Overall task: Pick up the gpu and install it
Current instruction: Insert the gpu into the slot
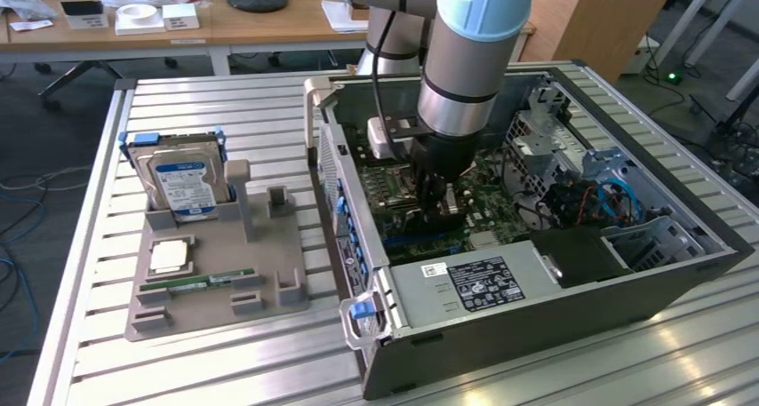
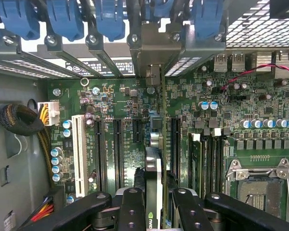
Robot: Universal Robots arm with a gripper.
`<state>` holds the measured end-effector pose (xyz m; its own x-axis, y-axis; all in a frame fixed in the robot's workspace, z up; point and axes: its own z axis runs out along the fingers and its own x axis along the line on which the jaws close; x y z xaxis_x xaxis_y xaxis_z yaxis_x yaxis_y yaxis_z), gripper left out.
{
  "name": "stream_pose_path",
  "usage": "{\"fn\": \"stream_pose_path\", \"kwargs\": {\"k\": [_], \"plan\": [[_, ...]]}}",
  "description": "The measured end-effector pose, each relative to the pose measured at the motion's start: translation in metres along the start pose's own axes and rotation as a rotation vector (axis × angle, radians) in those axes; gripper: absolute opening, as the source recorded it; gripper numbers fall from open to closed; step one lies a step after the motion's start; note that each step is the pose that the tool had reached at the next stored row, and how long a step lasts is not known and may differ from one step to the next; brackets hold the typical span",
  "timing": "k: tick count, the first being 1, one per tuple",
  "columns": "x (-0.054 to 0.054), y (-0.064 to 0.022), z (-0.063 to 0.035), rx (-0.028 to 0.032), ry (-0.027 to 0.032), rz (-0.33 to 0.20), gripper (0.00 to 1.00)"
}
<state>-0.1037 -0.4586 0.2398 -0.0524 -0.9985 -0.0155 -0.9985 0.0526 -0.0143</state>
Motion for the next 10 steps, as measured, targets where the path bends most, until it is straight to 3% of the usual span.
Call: {"fn": "stream_pose_path", "kwargs": {"k": [10], "plan": [[-0.0001,-0.0001,0.0013,0.0005,-0.001,0.0,0.27]]}}
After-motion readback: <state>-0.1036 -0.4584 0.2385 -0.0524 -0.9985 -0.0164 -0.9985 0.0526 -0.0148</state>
